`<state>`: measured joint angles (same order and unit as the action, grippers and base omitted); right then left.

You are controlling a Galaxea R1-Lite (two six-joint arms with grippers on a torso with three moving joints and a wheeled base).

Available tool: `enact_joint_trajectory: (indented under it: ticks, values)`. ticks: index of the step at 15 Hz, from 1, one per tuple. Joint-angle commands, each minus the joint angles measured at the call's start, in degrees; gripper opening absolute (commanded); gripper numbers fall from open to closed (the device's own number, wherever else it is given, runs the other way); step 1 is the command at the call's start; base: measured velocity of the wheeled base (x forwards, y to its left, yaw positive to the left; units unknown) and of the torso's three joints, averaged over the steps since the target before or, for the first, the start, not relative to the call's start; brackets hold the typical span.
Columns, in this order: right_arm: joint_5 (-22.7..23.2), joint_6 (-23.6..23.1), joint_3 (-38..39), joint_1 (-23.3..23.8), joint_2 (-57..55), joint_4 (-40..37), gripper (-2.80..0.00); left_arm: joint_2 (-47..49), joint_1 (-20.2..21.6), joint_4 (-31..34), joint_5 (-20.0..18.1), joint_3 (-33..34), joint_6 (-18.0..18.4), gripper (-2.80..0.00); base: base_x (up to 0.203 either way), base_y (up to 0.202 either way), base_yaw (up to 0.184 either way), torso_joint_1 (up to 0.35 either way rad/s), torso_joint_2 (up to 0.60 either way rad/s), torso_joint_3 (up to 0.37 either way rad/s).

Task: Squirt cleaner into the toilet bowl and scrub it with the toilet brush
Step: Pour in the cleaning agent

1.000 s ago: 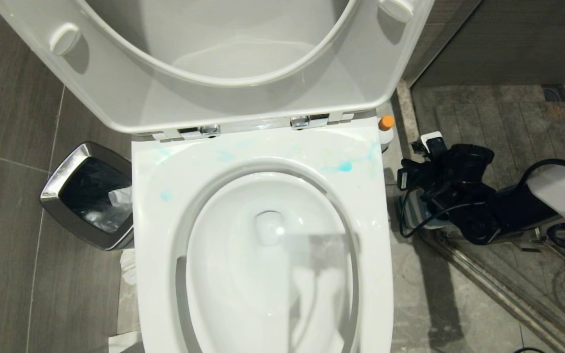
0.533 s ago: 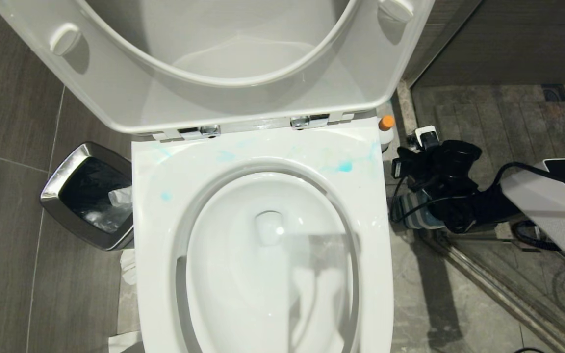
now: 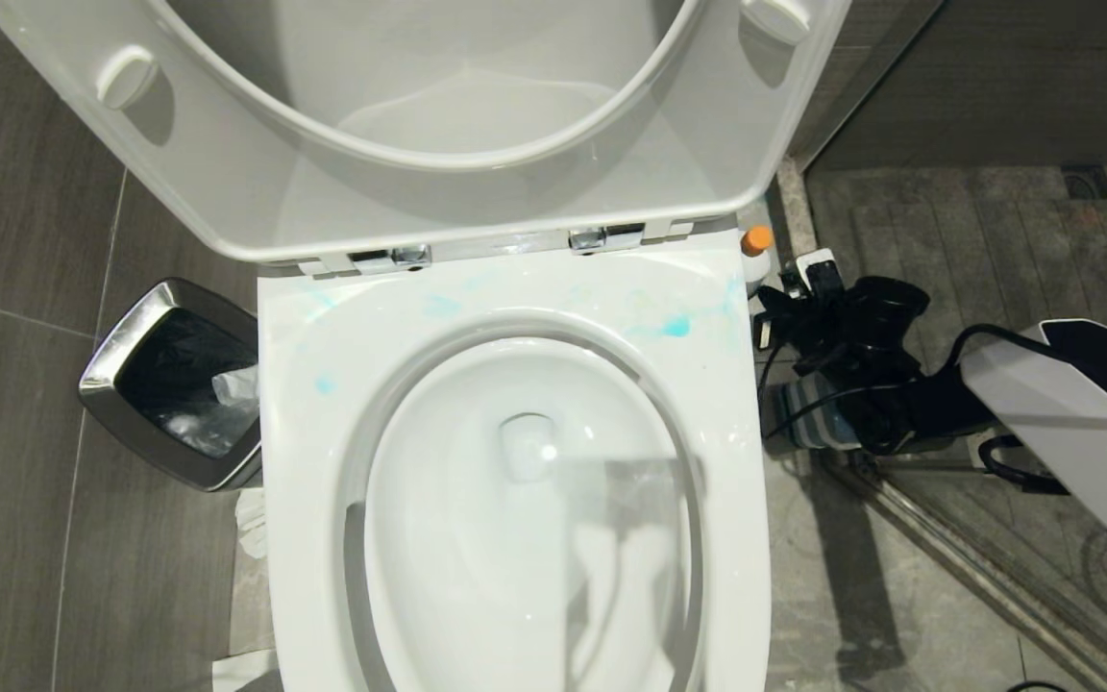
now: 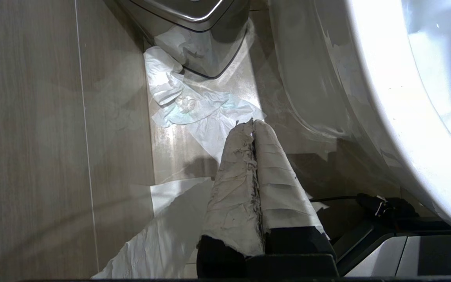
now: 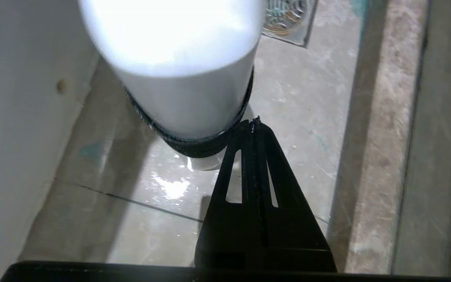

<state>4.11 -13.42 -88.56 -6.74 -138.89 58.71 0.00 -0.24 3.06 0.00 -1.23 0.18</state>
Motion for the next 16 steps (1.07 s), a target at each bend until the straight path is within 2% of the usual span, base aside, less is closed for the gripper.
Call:
enact_joint_trajectory:
  ticks: [1, 7, 9, 12, 13, 15, 16]
  values:
    - [0.1, -0.2, 0.0, -1.2, -0.1, 0.4, -2.80, 0.1, 0.0, 0.0, 0.0, 0.0, 0.0, -2.80, 0.000, 0.000, 0.000, 0.000, 0.00, 0.000]
    - [0.0, -0.2, 2.0, -3.0, 0.9, 0.3, -2.80, 0.1, 0.0, 0.0, 0.0, 0.0, 0.0, -2.80, 0.000, 0.000, 0.000, 0.000, 0.00, 0.000]
    - [0.0, -0.1, 6.8, -2.7, 2.9, 0.2, -2.80, 0.1, 0.0, 0.0, 0.0, 0.0, 0.0, -2.80, 0.000, 0.000, 0.000, 0.000, 0.00, 0.000]
    - [0.0, 0.9, 18.6, -2.6, 10.7, -2.2, -2.80, 0.1, 0.0, 0.0, 0.0, 0.0, 0.0, -2.80, 0.000, 0.000, 0.000, 0.000, 0.00, 0.000]
    - [0.0, 2.4, 22.1, -3.1, 14.2, -4.8, -2.80, 0.1, 0.0, 0.0, 0.0, 0.0, 0.0, -2.80, 0.000, 0.000, 0.000, 0.000, 0.00, 0.000]
    - [-0.2, 10.8, 25.2, -6.1, 18.2, -9.0, -2.80, 0.1, 0.0, 0.0, 0.0, 0.0, 0.0, -2.80, 0.000, 0.000, 0.000, 0.000, 0.00, 0.000]
    - [-0.4, 13.2, 25.8, -8.0, 18.8, -9.7, -2.80, 0.1, 0.0, 0.0, 0.0, 0.0, 0.0, -2.80, 0.000, 0.000, 0.000, 0.000, 0.00, 0.000]
